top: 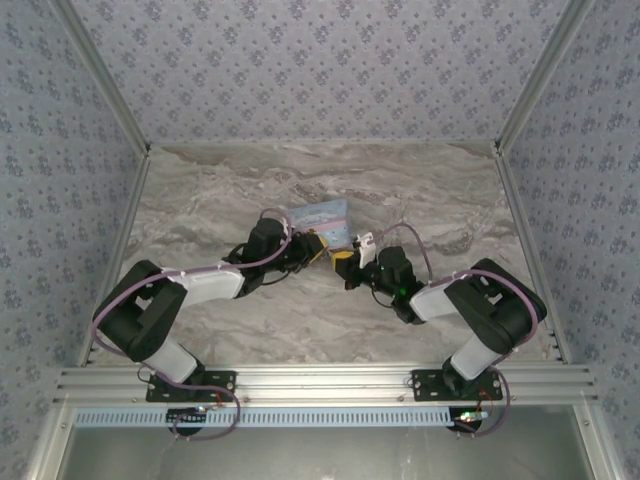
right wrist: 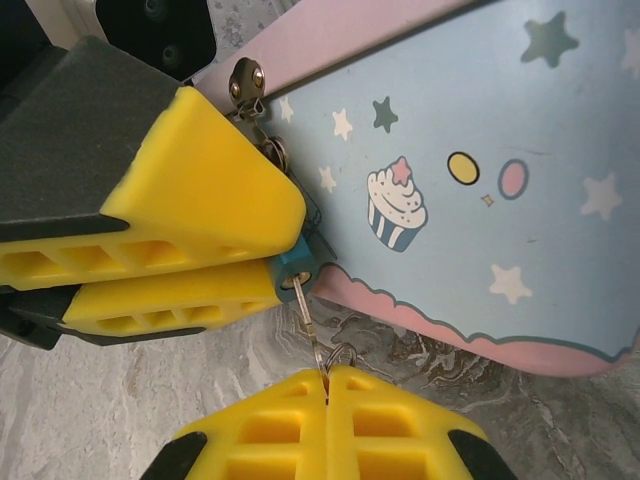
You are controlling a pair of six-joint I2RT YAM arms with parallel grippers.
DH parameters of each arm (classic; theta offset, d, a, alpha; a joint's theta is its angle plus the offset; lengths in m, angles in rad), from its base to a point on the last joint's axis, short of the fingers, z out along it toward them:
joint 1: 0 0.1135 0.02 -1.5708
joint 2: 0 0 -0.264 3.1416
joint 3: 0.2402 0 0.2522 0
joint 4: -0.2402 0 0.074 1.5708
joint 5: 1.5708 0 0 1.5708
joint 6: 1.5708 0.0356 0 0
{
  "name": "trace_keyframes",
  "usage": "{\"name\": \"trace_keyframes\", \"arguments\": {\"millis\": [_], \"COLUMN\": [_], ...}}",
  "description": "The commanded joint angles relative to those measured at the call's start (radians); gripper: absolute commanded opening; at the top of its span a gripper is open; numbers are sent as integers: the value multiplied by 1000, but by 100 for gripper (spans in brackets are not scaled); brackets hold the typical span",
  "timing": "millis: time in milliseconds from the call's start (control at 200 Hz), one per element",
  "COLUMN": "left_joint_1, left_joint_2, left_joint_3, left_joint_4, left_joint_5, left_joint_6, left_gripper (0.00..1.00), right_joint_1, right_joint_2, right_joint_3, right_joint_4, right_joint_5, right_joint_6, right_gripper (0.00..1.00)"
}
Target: Unlock a padlock with a key
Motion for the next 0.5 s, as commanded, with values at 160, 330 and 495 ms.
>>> {"name": "trace_keyframes", "arguments": {"millis": [160, 330, 495], "left_joint_1": [-14, -14, -14], "left_joint_2": [5, 17, 28], "left_joint_3": [29, 33, 33], "left_joint_4": [-38, -48, -23], "left_joint_5": [46, 46, 56], "left_joint_6": [81, 100, 103], "left_gripper": [17, 17, 17], "right_joint_1": [-9, -12, -27], "right_joint_2": [-16, -19, -14], "right_joint_3": [26, 37, 59], "right_joint_4": [53, 31, 11], "right_joint_5": [-23, -47, -95], "right_joint_6": [9, 18, 53], "right_gripper": [0, 0, 0]}}
